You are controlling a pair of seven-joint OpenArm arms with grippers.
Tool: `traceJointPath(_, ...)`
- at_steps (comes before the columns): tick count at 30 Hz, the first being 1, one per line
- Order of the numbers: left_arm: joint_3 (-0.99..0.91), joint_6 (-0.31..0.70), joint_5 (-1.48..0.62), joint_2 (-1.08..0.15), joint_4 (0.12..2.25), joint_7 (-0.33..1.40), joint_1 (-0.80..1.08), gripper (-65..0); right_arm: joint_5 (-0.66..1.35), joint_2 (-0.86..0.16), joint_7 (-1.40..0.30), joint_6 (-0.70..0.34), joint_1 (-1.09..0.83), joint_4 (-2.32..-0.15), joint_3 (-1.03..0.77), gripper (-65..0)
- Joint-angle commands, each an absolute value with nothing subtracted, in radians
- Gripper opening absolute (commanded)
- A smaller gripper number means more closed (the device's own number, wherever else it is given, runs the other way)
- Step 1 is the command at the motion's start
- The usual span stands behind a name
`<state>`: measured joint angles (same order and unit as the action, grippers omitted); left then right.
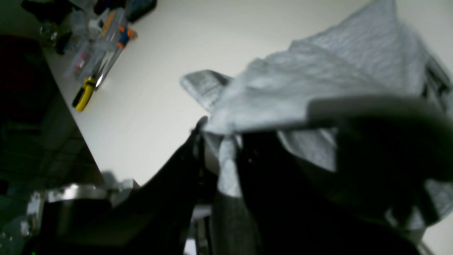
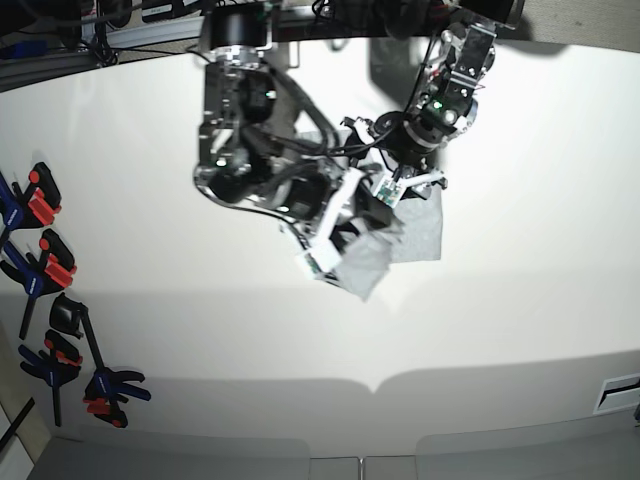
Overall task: Fold the T-shirt properly
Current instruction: 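Grasp the shirt with both grippers and lift it off the table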
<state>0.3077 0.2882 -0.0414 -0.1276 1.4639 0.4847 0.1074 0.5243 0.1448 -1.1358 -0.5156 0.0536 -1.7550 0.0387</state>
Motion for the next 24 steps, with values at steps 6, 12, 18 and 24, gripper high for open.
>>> traceJointPath(6,0.309,0.288,-0.125,-0.128,1.460,0.553,0.110,-20.5,0.488,0.157,-1.112,-0.515,0.072,-1.774,0.052,-65.0)
traceJointPath(12,0.309,0.288,-0.133,-0.130,1.481,0.611,0.084,-20.5,0.471,0.157,-1.118,-0.515,0.072,-1.774,0.052,-65.0)
traceJointPath(18,0.308,0.288,-0.132,-0.131,1.579,0.707,0.034,-20.5,0.474,0.157,-1.118,-0.515,0.072,-1.774,0.052,-65.0)
traceJointPath(24,0.307,0.287,-0.121,-0.149,1.672,0.853,-0.023,-20.5,0.482,0.157,-1.123,-0.515,0.072,-1.774,0.052,-65.0)
